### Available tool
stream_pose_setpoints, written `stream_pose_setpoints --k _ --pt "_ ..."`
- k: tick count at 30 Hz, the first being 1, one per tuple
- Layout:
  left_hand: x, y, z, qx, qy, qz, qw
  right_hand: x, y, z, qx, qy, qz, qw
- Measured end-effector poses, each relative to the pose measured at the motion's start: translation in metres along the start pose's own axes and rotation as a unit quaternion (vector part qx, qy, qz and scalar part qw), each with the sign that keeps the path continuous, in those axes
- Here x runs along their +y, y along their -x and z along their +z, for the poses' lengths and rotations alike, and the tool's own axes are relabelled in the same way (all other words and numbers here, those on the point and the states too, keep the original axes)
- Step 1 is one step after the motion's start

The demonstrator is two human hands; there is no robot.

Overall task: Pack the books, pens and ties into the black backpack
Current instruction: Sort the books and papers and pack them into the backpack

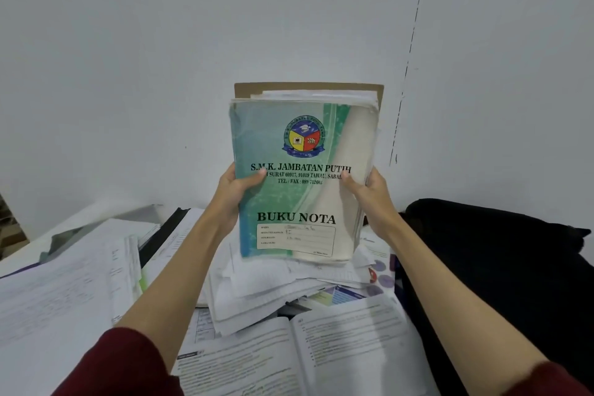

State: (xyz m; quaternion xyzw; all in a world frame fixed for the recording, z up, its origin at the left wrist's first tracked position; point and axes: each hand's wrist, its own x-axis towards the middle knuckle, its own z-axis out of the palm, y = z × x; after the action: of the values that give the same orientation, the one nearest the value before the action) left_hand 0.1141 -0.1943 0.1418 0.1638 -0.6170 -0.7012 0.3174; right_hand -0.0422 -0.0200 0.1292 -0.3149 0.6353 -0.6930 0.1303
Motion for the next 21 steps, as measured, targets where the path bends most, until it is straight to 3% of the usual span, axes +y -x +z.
stream_pose_setpoints --k 5,8,12,15,21 --pt "-0.020 -0.004 -0.011 0.012 -0.026 -0.036 0.999 0.024 0.005 0.008 -0.033 0.000 0.045 0.998" --pt "-0.002 -0.015 -0.010 0.022 -0.009 0.007 1.000 0.018 0.002 0.015 -0.003 -0.005 0.032 0.999" --pt "0.046 -0.035 0.009 0.095 -0.018 0.077 0.992 -0.012 -0.011 0.024 0.064 -0.043 0.003 0.997" --pt "0.063 -0.044 0.021 0.128 -0.034 0.066 0.989 -0.035 -0.023 0.032 0.132 -0.062 0.009 0.989" --pt "0.059 -0.048 0.019 0.168 -0.014 0.043 0.985 -0.043 -0.033 0.039 0.175 -0.058 0.088 0.979"
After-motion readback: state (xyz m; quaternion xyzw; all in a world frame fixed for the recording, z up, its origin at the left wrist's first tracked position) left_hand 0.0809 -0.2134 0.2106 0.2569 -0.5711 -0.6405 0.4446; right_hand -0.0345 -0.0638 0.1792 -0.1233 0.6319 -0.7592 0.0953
